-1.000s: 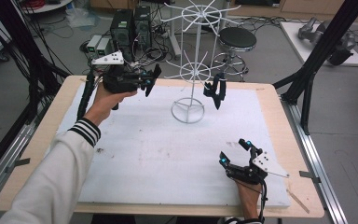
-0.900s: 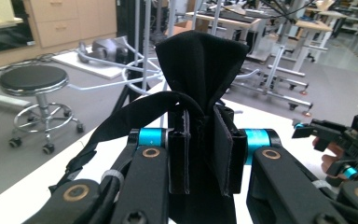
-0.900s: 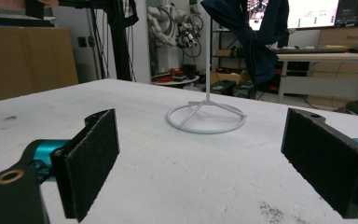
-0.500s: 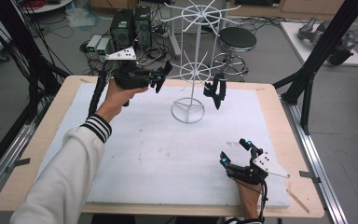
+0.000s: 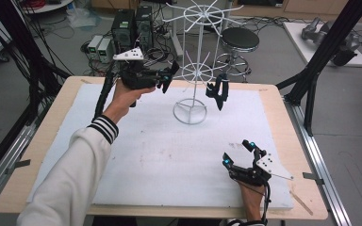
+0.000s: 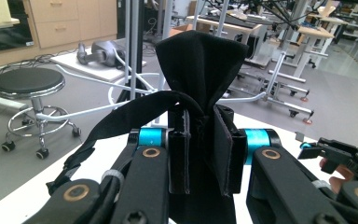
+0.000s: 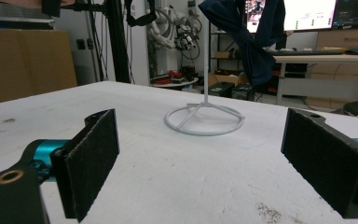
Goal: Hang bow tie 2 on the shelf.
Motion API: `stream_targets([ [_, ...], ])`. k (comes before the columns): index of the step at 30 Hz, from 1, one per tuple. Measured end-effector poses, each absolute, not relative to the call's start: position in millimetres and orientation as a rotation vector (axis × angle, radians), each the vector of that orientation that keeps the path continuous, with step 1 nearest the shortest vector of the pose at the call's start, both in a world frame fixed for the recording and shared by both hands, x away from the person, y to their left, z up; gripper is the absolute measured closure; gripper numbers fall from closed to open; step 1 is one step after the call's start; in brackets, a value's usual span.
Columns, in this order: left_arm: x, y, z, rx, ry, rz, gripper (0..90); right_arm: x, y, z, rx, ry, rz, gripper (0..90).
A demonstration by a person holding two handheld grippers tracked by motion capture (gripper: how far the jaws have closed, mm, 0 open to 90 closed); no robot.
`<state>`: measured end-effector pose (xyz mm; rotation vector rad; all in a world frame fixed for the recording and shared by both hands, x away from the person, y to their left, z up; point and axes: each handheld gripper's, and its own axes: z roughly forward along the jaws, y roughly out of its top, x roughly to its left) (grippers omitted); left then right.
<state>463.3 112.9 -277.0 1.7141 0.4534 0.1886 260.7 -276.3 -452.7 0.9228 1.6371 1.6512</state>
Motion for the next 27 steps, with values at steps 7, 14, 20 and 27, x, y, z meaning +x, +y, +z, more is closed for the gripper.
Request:
stream_targets([
  [7, 465.1, 104.8, -279.6, 1.724, 0.46, 0.189, 77.1, 260.6, -276.4, -452.7, 0.927, 1.634, 1.659, 10.6],
  [14, 465.0, 100.1, -282.7, 1.733, 0.46, 0.183, 77.1, 260.2, -276.4, -452.7, 0.934, 1.635, 1.658, 10.6],
  [20, 464.1, 97.4, -285.3, 1.76, 0.459, 0.182, 77.0, 260.4, -276.7, -452.8, 0.932, 1.633, 1.658, 10.6],
  [27, 461.1, 92.8, -288.8, 1.781, 0.449, 0.178, 77.0, 260.3, -277.1, -452.9, 0.925, 1.633, 1.656, 10.6],
])
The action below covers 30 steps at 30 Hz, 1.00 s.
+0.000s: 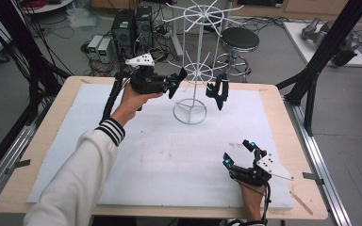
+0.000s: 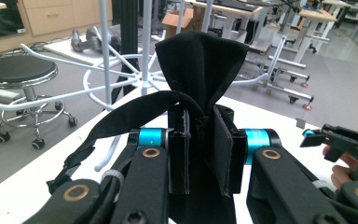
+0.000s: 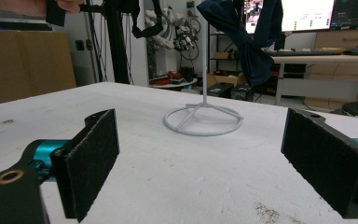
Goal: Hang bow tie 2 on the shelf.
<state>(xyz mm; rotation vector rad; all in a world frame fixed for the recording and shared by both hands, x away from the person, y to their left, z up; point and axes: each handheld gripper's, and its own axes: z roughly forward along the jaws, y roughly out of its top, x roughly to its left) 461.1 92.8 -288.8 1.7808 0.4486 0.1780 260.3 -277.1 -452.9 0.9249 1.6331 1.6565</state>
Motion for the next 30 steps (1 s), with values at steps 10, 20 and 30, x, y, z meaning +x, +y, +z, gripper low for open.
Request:
stream_targets([
  [10, 457.4, 93.9, -300.5, 1.805, 0.453, 0.16, 76.9, 260.2, -277.7, -452.9, 0.928, 1.627, 1.652, 10.6],
  [20, 455.2, 97.5, -306.9, 1.817, 0.455, 0.149, 76.3, 260.0, -277.5, -452.9, 0.932, 1.626, 1.652, 10.6],
  [30, 454.1, 105.3, -310.9, 1.818, 0.482, 0.16, 70.6, 259.6, -277.2, -452.9, 0.935, 1.63, 1.651, 10.6],
])
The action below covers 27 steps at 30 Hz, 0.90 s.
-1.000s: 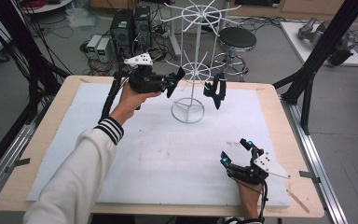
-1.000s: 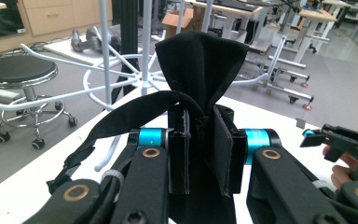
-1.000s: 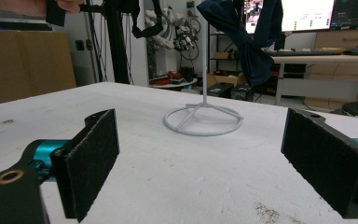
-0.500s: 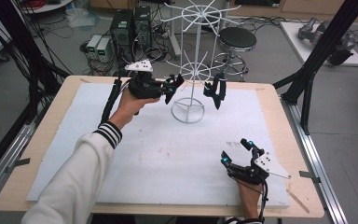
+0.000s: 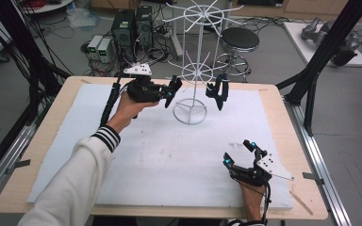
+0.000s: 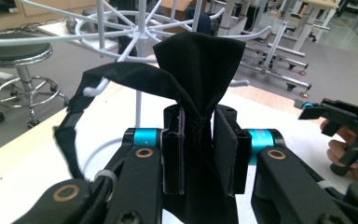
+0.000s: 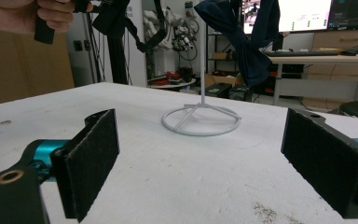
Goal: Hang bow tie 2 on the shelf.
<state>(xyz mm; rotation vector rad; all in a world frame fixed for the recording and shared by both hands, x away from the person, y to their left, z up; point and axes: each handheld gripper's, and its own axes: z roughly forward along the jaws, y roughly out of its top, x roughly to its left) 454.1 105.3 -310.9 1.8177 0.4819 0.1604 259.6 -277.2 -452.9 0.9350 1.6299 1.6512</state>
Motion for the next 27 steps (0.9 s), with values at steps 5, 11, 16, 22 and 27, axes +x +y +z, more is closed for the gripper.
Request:
stream_targets([
  [5, 453.3, 107.9, -309.7, 1.815, 0.515, 0.177, 42.9, 259.2, -277.6, -452.8, 0.934, 1.624, 1.646, 10.7],
  [11, 446.6, 116.2, -310.3, 1.8, 0.507, 0.193, 25.9, 259.2, -278.3, -452.8, 0.93, 1.616, 1.644, 10.6],
  [16, 431.7, 132.3, -311.4, 1.805, 0.485, 0.238, 17.7, 259.4, -279.3, -453.1, 0.926, 1.62, 1.637, 10.6],
  [22, 406.7, 171.1, -317.8, 1.784, 0.484, 0.296, 17.5, 258.7, -283.1, -454.1, 0.953, 1.604, 1.638, 10.6],
  [27, 380.6, 207.7, -330.5, 1.72, 0.5, 0.352, 17.5, 258.9, -282.2, -454.0, 0.949, 1.611, 1.624, 10.6],
])
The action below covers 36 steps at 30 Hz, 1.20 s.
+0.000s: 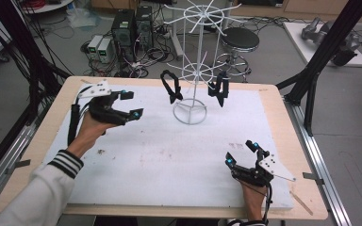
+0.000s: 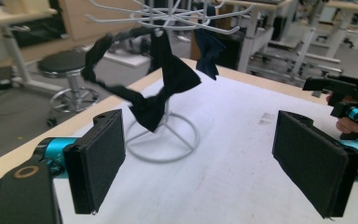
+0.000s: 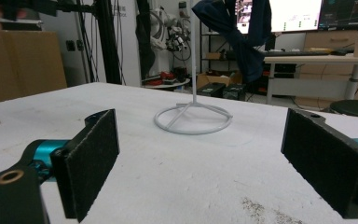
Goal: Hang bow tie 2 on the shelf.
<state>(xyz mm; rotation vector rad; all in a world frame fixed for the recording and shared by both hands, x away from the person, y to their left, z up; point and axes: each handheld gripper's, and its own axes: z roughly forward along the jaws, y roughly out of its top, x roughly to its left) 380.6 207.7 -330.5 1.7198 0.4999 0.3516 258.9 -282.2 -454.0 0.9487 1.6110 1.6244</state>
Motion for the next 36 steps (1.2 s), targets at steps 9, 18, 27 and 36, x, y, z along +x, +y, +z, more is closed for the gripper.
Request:
stream_targets([
  [9, 343.4, 266.5, -378.3, 1.65, 0.64, 0.421, 16.4, 259.7, -280.6, -454.0, 0.937, 1.622, 1.612, 10.7],
  [18, 304.6, 283.6, -421.2, 1.57, 0.683, 0.554, 14.3, 259.3, -278.9, -453.9, 0.928, 1.624, 1.595, 10.7],
  [27, 287.4, 292.1, -447.0, 1.447, 0.71, 0.617, 13.1, 258.7, -277.5, -453.9, 0.925, 1.625, 1.582, 10.7],
  [36, 284.6, 291.1, -454.4, 1.42, 0.719, 0.673, 13.0, 258.1, -276.7, -453.9, 0.928, 1.63, 1.578, 10.7],
])
